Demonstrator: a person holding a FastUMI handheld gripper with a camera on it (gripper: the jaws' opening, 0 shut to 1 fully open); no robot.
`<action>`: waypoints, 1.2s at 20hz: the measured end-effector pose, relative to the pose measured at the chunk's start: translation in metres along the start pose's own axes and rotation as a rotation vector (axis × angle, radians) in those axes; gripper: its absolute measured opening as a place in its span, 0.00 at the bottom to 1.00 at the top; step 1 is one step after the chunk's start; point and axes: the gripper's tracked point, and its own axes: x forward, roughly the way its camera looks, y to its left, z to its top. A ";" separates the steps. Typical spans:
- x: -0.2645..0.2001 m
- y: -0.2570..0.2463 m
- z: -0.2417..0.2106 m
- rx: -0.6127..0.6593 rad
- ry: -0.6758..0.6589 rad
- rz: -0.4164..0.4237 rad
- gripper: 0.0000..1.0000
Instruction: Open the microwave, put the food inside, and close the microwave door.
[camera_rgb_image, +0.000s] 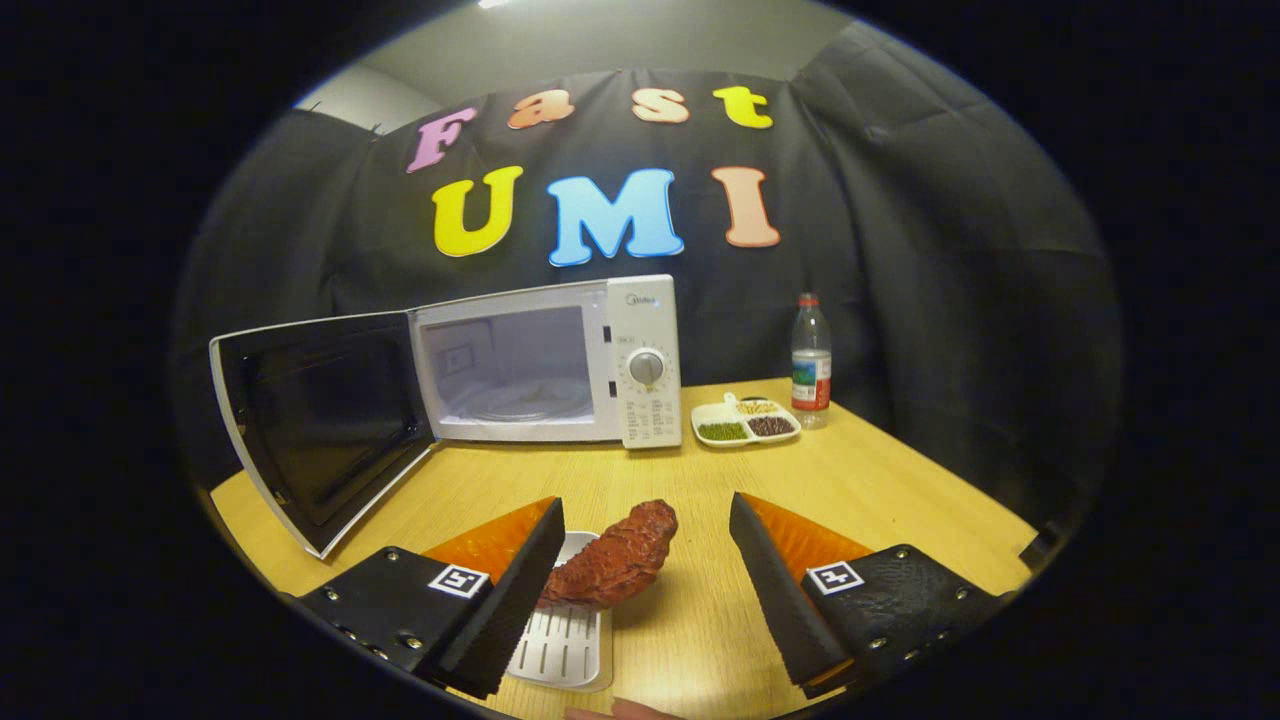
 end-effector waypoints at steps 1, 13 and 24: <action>0.007 -0.002 -0.009 0.052 0.028 0.020 1.00; 0.022 0.042 -0.016 0.500 0.076 0.319 0.20; 0.017 0.075 0.047 0.330 0.023 0.301 0.11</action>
